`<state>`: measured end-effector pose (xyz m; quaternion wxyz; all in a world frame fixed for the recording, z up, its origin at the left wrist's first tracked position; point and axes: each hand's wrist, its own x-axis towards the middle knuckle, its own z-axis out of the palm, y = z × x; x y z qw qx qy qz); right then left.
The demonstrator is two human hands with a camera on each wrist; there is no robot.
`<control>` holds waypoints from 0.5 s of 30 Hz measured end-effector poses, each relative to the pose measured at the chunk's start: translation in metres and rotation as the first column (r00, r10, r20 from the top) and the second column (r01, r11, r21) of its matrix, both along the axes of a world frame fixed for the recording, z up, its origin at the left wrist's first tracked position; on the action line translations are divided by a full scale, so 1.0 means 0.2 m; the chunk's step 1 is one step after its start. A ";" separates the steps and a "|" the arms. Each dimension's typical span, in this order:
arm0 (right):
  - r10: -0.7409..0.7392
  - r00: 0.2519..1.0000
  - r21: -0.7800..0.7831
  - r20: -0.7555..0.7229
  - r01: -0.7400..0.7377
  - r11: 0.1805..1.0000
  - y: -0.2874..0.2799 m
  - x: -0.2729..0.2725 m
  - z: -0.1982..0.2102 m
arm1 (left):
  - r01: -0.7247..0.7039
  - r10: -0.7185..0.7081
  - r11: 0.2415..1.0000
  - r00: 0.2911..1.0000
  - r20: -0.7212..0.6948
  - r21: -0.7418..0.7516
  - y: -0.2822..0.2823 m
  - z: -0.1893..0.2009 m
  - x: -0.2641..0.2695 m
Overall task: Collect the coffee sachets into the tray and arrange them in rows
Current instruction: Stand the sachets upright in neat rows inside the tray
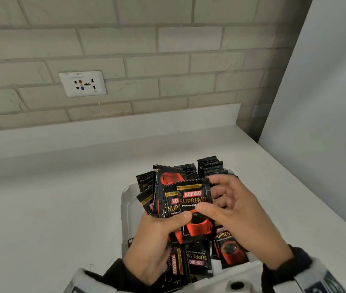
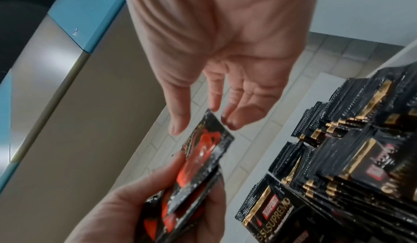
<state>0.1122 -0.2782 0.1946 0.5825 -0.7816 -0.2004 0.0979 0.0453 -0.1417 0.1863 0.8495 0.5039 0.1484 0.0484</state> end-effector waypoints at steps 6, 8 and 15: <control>0.064 0.997 0.032 -0.040 -0.063 0.997 0.03 0.00 0.00 | 0.041 -0.041 0.997 0.999 0.003 -0.072 0.01 0.02 -0.01; 0.069 0.997 0.031 -0.040 -0.067 0.997 0.03 0.00 0.00 | 0.028 -0.032 0.990 0.999 -0.027 -0.136 0.03 0.02 -0.02; 0.091 0.996 0.003 -0.010 -0.091 0.996 0.06 -0.04 -0.05 | -0.001 -0.007 0.993 0.998 -0.065 -0.117 0.02 0.00 -0.02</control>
